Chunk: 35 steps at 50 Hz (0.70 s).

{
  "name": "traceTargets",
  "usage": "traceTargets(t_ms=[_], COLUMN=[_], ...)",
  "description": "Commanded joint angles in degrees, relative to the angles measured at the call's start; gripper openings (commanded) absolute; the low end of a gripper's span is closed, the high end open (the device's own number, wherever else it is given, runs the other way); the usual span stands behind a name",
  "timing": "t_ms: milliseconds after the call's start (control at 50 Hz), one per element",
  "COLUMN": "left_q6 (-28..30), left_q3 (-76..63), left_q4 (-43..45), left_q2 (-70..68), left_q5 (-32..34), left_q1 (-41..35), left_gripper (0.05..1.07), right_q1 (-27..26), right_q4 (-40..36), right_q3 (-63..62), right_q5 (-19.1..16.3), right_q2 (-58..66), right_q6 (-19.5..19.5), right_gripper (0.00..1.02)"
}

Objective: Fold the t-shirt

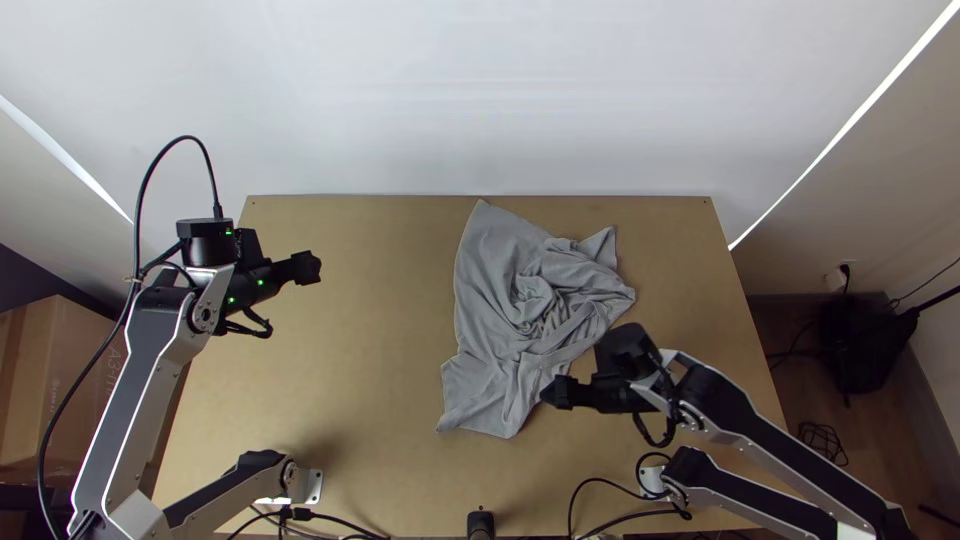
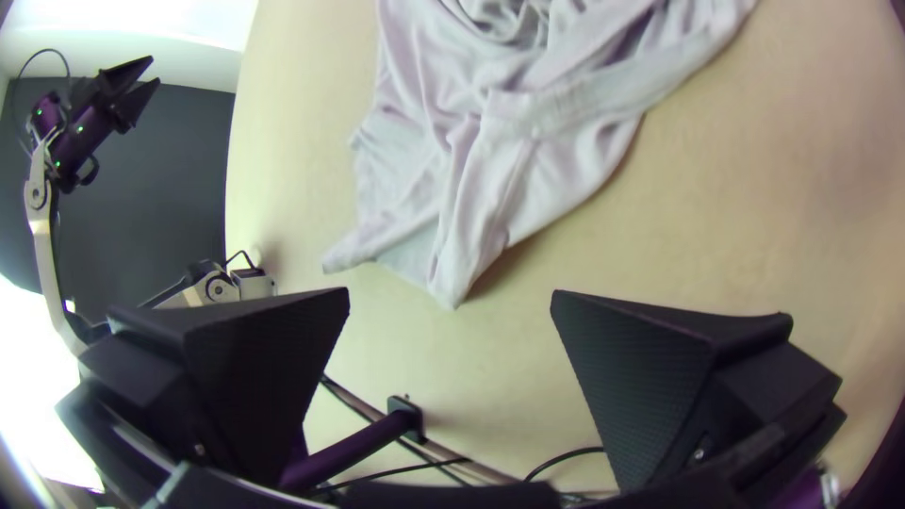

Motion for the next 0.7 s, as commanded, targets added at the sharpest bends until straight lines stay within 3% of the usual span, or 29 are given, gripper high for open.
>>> traceTargets(t_ms=[0,120,240,380,680], left_q6=[-1.77,-1.86,-3.71,-4.32,-3.88], left_q3=[0.32,-0.12,0.06,0.85,-0.29], left_q4=[-0.53,-0.53,0.00,1.06,1.14], left_q2=[0.80,1.50,1.68,1.68,1.15], left_q5=[0.44,0.53,0.44,0.44,0.44], left_q1=[-0.17,-0.17,0.09,0.35,0.62], left_gripper=[1.03,1.03,1.03,1.03,1.03], right_q1=[2.42,4.97,5.76,7.08,8.39], right_q4=[4.45,4.45,4.89,6.47,13.68], right_q3=[-1.29,-0.15,0.64,1.44,0.73], right_q5=[-2.81,-3.69,-8.18,-8.44,-8.70], right_q2=[1.31,7.72,13.61,18.36,26.36], right_q6=[9.58,10.19,12.48,10.63,9.49], right_gripper=[0.98,0.95,0.95,0.89,0.85])
